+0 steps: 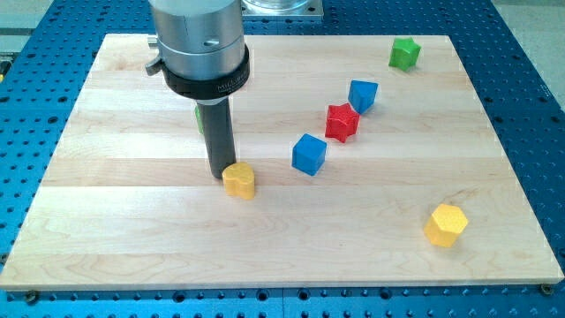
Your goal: Place the yellow blocks horizontal to each other
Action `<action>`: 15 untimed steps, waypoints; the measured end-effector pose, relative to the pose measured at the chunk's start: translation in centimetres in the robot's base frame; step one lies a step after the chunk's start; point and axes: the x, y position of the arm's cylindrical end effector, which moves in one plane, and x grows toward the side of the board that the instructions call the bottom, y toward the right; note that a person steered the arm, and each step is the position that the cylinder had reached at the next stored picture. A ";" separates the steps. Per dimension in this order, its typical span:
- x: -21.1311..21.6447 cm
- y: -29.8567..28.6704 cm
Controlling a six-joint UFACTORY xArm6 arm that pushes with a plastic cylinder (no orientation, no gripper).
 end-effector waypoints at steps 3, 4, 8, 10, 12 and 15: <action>-8.3 -8.7; -8.4 -6.8; -13.4 -8.0; -17.8 -9.0; -19.0 -9.2; 9.9 -0.8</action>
